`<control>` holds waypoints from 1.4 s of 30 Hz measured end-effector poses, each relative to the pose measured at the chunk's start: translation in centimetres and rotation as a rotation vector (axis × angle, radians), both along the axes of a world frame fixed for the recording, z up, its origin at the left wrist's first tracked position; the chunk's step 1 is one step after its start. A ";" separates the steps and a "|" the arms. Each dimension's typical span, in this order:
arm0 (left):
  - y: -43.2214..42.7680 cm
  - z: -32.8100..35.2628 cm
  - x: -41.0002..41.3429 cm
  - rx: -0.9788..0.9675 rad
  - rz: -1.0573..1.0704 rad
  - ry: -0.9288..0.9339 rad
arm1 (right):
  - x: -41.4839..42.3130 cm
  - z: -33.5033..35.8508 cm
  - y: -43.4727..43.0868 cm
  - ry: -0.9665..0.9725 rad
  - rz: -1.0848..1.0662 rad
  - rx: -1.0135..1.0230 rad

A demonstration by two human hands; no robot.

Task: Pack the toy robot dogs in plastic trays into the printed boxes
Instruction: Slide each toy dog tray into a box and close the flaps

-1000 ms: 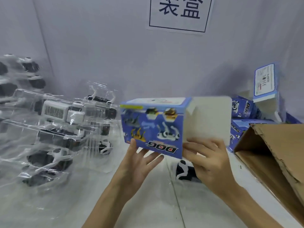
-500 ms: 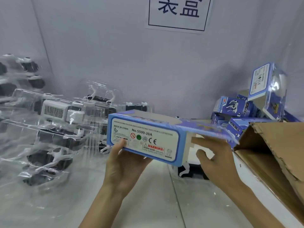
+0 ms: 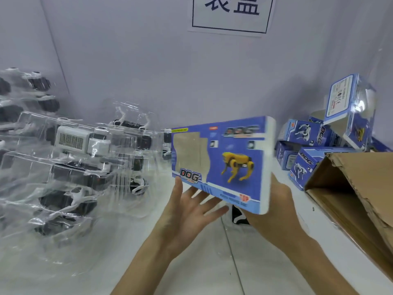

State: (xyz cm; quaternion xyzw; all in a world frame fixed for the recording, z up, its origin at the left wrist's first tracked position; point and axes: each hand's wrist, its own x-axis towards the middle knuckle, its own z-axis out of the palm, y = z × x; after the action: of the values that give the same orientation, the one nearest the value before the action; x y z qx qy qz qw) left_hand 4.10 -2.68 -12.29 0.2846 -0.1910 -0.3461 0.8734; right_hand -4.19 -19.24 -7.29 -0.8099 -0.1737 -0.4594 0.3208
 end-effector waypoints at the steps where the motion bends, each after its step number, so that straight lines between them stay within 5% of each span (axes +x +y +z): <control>1: -0.1 0.0 -0.1 -0.012 0.002 0.021 | 0.2 0.0 0.3 -0.076 0.005 -0.098; 7: 0.0 0.7 -1.2 -0.102 -0.002 0.055 | 0.6 -1.8 1.9 -0.305 -0.023 -0.040; 12: -2.6 1.9 -3.2 -0.213 -0.083 0.236 | 1.2 -3.6 4.4 -0.374 -0.271 0.187; 21: -2.1 2.8 -3.1 -0.090 0.213 0.404 | -1.9 -2.3 -3.1 0.444 0.152 0.189; 27: 0.3 1.6 -4.1 -0.034 0.078 0.411 | 1.0 -1.5 -9.6 1.049 -0.104 -0.575; 33: 1.2 1.6 -4.9 0.070 0.042 0.460 | 2.3 -1.2 -9.9 0.991 -0.142 -0.573; 42: 2.2 1.7 -4.0 -0.015 0.111 0.570 | -5.5 6.1 -13.9 0.720 -0.072 -0.313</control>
State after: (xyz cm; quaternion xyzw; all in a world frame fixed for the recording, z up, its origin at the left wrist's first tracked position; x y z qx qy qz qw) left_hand 0.10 -0.47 -10.58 0.1793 0.0754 -0.3623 0.9115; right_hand -9.71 -33.13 -1.24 -0.9638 -0.0896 -0.1251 0.2177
